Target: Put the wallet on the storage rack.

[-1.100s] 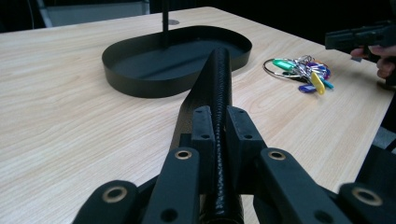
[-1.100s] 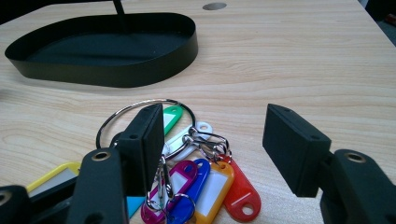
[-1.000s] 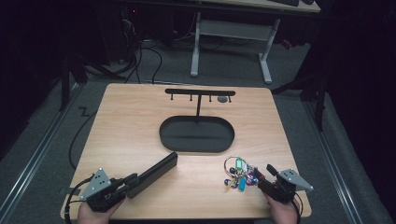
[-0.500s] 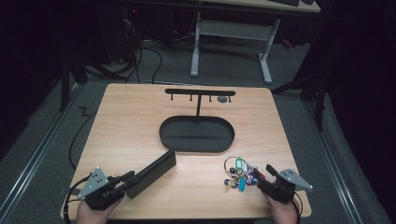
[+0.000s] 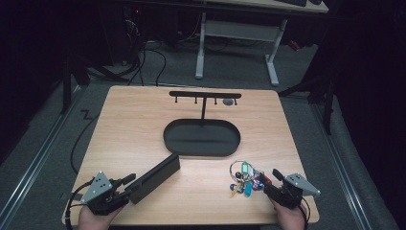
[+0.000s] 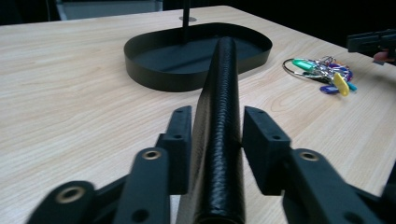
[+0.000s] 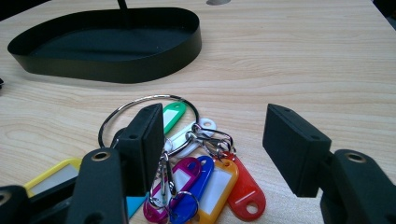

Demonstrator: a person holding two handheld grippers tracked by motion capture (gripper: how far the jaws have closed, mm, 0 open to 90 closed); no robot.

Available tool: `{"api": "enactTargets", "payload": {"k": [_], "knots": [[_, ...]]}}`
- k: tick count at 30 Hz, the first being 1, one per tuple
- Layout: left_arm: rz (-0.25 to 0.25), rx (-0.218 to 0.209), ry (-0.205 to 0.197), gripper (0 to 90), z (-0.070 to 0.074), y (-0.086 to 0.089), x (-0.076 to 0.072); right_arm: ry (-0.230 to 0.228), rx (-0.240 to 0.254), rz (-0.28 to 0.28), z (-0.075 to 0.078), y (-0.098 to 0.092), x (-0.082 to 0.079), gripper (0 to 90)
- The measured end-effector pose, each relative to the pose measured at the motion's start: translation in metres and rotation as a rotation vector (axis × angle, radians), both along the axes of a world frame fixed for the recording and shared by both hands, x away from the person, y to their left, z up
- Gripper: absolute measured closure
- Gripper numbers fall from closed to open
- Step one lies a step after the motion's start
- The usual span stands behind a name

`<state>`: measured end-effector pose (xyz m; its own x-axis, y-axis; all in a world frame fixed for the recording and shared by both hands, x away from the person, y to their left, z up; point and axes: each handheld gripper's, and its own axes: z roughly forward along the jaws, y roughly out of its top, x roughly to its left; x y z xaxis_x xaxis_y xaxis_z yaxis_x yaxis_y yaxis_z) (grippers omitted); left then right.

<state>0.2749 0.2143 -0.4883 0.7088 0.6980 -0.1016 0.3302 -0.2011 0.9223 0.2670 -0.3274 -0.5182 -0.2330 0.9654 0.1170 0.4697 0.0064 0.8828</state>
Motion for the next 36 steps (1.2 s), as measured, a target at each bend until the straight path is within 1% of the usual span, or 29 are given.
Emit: {"api": "enactTargets", "payload": {"k": [3, 9, 10, 13, 14, 15, 17, 20, 23, 25, 28, 32, 34, 36], "knots": [[0.000, 0.030, -0.016, 55.0, 0.001, -0.002, -0.001, 0.001, 0.001, 0.000, 0.000, 0.000, 0.000, 38.9], [-0.008, 0.119, -0.015, 47.0, 0.003, -0.006, 0.000, 0.000, -0.003, 0.004, 0.000, 0.001, 0.001, 38.9], [-0.011, 0.144, -0.012, 46.6, 0.003, -0.007, 0.000, 0.000, -0.003, 0.006, 0.000, 0.001, 0.001, 39.0], [-0.005, 0.198, -0.010, 41.9, 0.003, -0.011, 0.002, 0.000, -0.003, 0.011, 0.000, 0.001, 0.001, 39.0], [-0.006, 0.216, -0.003, 39.5, 0.004, -0.013, 0.002, 0.000, -0.004, 0.015, 0.000, 0.002, 0.001, 39.0], [-0.007, 0.223, 0.000, 38.2, 0.005, -0.014, 0.003, 0.002, -0.002, 0.020, 0.000, 0.002, 0.002, 38.9], [-0.012, 0.243, 0.005, 37.8, 0.009, -0.018, 0.005, 0.004, -0.007, 0.034, 0.000, 0.003, 0.002, 38.9], [-0.015, 0.302, 0.010, 36.5, 0.014, -0.025, 0.005, -0.001, -0.009, 0.057, 0.000, 0.004, 0.004, 38.9], [-0.031, 0.338, 0.035, 36.1, 0.017, -0.030, 0.007, 0.002, 0.002, 0.070, -0.001, 0.005, 0.005, 38.8], [-0.030, 0.387, 0.059, 38.7, 0.018, -0.033, 0.009, 0.003, 0.015, 0.073, -0.002, 0.004, 0.005, 38.8], [-0.044, 0.443, 0.090, 39.3, 0.022, -0.039, 0.012, 0.003, 0.024, 0.084, -0.002, 0.005, 0.006, 38.8], [-0.064, 0.533, 0.105, 39.4, 0.028, -0.047, 0.013, 0.001, 0.034, 0.092, -0.001, 0.007, 0.006, 38.8], [-0.075, 0.540, 0.119, 41.6, 0.031, -0.049, 0.014, 0.001, 0.035, 0.096, -0.001, 0.007, 0.007, 38.8], [-0.084, 0.556, 0.146, 43.8, 0.035, -0.051, 0.017, 0.002, 0.037, 0.096, -0.001, 0.007, 0.008, 38.8]]}}
